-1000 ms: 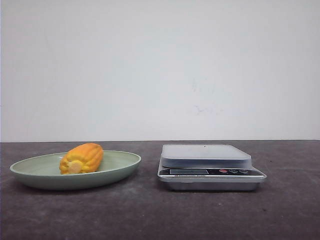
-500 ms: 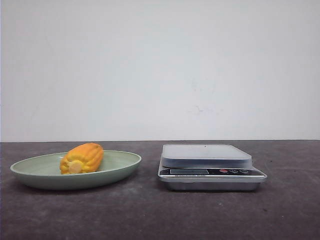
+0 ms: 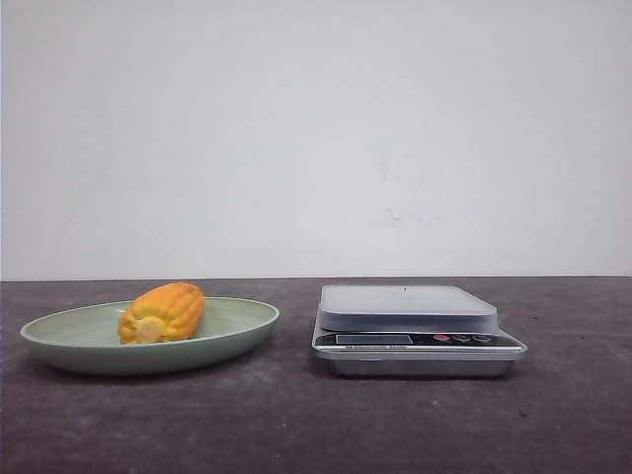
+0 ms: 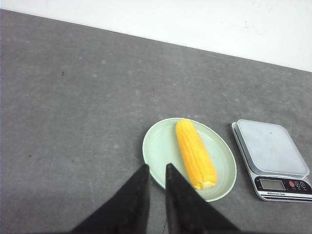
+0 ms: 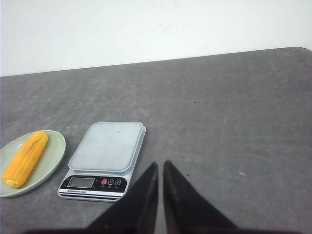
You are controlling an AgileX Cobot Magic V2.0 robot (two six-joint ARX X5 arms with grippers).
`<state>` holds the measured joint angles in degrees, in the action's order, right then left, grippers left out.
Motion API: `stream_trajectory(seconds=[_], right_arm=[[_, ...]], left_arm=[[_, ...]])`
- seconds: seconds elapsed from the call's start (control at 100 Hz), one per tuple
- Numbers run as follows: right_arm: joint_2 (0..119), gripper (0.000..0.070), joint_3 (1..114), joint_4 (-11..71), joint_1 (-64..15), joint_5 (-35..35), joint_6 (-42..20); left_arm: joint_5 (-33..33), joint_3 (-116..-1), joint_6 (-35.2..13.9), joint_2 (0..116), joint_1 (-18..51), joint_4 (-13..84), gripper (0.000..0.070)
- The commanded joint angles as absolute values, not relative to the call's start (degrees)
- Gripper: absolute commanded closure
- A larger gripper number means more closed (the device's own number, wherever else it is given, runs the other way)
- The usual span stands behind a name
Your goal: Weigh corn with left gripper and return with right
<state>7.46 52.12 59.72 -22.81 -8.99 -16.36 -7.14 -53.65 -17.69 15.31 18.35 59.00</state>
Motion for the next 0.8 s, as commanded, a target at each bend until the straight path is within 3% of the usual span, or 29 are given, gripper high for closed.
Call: stream_trajectory(seconds=[0.0,0.12,0.28,0.54,0.79], right_arm=[[7.4,0.0688,52.6,59.1,-23.0,-9.0,-16.5],[7.4,0.0688,52.6,59.1,-23.0,-9.0,-16.4],[7.4,0.0688,52.6,59.1,-23.0,-9.1,-16.5],[7.4,0.0688,52.6,59.1,-23.0,-9.1,-16.4],[7.4,0.0688,52.6,59.1,-23.0,-9.0,-16.5]], left_arm=[[-7.0,-54.1,-17.1,15.4,18.0,58.7,0.0683],[-7.7,-50.9,-15.4,14.0,14.9,53.4,0.0683],[-5.8,-36.6,-11.2,8.7,9.6,34.3,0.0683],[-2.3,-12.9,-11.2,1.0,3.0,7.8,0.0683],[-2.3,-1.5,-9.8,0.2,2.0,-1.0,0.0683]])
